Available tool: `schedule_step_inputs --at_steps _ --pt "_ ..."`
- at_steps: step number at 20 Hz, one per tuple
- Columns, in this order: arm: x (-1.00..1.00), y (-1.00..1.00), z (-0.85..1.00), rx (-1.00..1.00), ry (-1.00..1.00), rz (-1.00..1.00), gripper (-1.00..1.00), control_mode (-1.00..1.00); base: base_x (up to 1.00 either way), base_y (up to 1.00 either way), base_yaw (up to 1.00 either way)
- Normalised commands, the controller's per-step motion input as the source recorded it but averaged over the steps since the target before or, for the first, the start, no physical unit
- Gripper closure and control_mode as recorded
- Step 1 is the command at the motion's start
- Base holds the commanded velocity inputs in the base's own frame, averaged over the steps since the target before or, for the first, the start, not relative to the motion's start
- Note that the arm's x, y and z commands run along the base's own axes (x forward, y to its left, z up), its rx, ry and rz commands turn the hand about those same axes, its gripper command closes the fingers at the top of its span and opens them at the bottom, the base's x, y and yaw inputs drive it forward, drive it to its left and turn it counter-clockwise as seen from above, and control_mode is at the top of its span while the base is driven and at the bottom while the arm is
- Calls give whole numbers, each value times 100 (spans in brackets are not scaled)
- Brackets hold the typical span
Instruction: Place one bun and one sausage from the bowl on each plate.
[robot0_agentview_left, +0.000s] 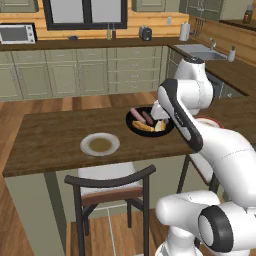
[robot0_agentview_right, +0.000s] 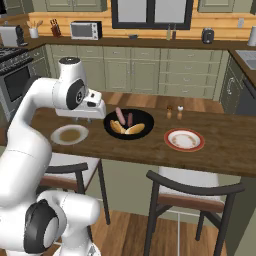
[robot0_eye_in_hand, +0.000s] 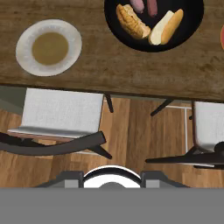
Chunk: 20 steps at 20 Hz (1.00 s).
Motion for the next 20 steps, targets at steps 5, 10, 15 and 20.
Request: schedule_step_inputs --at_steps 5,10,15,20 --pt "59 7 0 0 4 5 -100 -100 0 0 0" --pt "100 -4 -32 0 19 17 -100 -100 0 0 0" --pt "100 -2 -84 0 26 25 -100 -100 0 0 0" --pt "99 -6 -56 -2 18 23 -100 -100 0 0 0"
